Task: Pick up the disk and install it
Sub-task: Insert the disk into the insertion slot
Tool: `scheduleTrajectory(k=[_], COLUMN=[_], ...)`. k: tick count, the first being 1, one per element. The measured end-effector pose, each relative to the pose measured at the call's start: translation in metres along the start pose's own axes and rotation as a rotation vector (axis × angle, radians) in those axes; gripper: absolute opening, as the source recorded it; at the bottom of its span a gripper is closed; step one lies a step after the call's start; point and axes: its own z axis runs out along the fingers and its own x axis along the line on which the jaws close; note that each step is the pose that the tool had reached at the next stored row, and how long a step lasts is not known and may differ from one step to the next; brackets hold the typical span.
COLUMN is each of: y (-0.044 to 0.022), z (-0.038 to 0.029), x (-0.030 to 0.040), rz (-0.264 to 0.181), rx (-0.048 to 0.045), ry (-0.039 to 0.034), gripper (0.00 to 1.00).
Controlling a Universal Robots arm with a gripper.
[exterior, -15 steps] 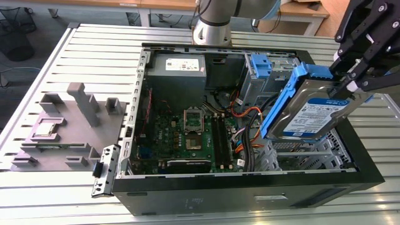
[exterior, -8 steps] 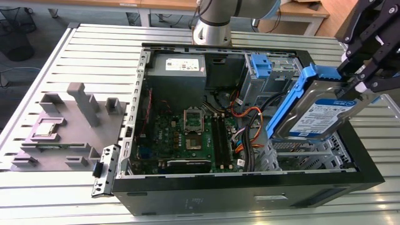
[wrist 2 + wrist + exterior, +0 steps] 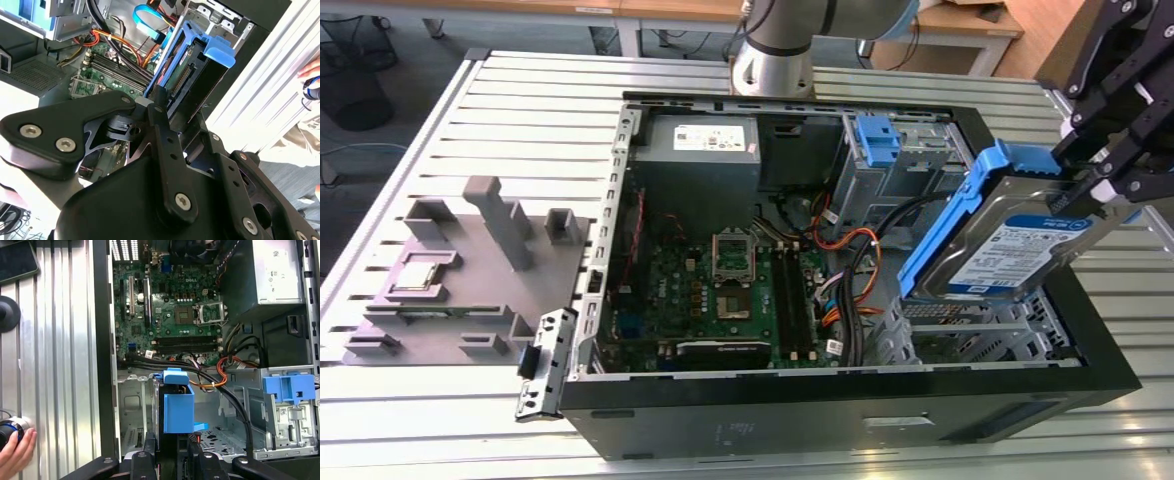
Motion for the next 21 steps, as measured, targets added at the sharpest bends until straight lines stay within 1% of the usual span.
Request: scheduleTrajectory(k=[6, 15, 21], y=[-0.0023, -0.0044, -0.008], z=[0.003, 0.0073, 0.0101], x=[0.0005, 0.0009, 0.001], rz=[-0.006, -0.027, -0.037], rx=[-0.0005, -0.0021, -0.0029], ry=[0.0003, 0.0017, 0.0023], gripper=[0.35, 0.35, 0.35])
